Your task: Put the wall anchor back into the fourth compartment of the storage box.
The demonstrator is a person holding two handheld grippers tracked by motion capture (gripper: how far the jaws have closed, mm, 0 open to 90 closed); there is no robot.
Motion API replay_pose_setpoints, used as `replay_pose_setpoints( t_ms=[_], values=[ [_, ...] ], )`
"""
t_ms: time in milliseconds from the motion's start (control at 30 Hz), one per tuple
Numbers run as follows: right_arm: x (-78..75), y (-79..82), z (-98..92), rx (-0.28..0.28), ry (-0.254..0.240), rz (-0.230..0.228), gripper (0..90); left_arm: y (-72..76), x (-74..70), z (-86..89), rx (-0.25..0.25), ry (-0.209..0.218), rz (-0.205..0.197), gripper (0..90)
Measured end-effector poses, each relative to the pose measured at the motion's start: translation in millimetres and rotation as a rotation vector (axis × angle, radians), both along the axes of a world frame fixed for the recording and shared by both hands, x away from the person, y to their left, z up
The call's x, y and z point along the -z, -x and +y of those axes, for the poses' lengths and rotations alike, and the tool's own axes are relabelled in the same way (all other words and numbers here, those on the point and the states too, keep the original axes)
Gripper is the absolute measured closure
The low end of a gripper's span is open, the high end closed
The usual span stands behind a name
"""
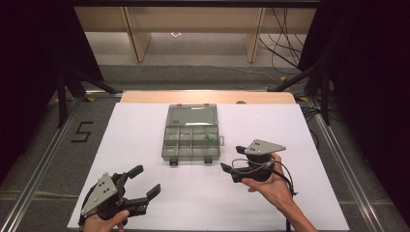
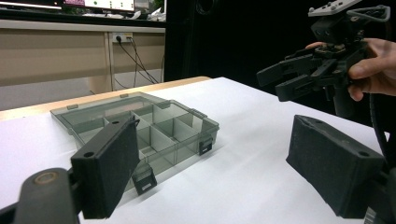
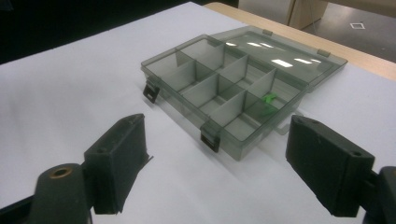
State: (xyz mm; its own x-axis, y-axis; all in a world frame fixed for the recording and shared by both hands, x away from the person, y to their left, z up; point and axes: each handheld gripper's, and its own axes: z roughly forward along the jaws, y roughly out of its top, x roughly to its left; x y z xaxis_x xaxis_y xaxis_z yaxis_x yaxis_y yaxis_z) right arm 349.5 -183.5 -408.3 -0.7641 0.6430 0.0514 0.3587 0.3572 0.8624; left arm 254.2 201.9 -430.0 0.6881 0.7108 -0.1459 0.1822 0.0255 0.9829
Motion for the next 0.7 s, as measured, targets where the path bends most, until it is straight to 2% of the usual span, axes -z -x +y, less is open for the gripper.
replay_pose_setpoints(
  t_ms=[267, 300, 467, 700],
  values=[
    [1.9, 11.4, -8.3, 0.018, -0.056, -0.020, 19.5, -0.2, 0.4, -0.4, 0.002, -0.005, 0.001, 15.8],
    [1.5, 12.8, -9.9, 0.021, -0.048, -0.019, 19.1, -0.2, 0.5, -0.4, 0.003, -0.006, 0.002, 15.8],
    [5.2, 20.6, -11.0, -0.008, -0.076, -0.018, 17.4, -0.1, 0.7, -1.1, 0.005, -0.005, 0.004, 15.8],
    [5.8, 31.0, -12.7, 0.001, -0.109, -0.039, 17.1, -0.1, 1.0, -1.1, 0.006, -0.009, 0.004, 15.8]
  ],
)
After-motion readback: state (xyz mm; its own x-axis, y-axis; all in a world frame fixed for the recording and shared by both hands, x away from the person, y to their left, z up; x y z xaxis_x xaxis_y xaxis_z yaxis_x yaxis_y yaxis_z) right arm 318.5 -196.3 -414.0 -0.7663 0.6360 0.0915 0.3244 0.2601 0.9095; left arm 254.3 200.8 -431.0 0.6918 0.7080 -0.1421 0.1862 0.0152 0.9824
